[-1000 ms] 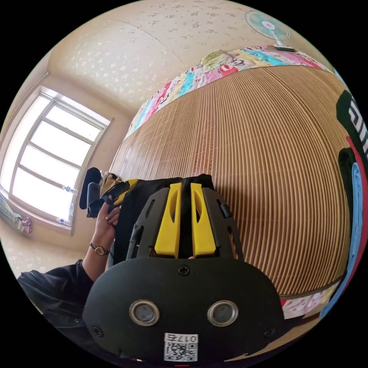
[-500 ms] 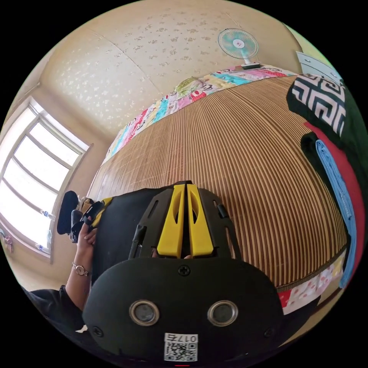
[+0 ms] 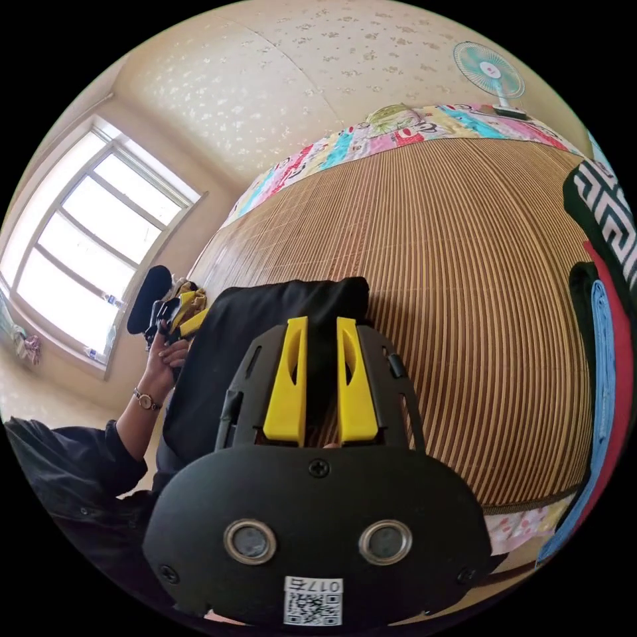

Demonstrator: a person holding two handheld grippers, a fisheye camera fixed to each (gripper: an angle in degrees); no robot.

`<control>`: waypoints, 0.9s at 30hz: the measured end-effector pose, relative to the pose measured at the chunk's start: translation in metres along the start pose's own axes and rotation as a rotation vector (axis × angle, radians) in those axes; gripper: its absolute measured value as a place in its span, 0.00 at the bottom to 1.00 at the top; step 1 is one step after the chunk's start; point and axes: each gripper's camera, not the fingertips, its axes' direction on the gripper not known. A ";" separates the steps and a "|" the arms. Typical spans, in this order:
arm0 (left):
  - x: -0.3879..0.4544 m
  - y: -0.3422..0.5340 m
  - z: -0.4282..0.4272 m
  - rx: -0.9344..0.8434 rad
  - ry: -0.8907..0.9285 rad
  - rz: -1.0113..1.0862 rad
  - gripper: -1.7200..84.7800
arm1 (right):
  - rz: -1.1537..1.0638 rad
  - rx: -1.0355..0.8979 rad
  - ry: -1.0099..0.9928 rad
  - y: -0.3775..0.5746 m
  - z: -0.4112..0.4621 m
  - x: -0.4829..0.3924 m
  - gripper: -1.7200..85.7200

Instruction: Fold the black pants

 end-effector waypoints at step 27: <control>0.021 0.051 -0.024 -0.141 0.024 -0.050 0.19 | -0.019 -0.062 0.099 0.062 0.006 -0.028 0.18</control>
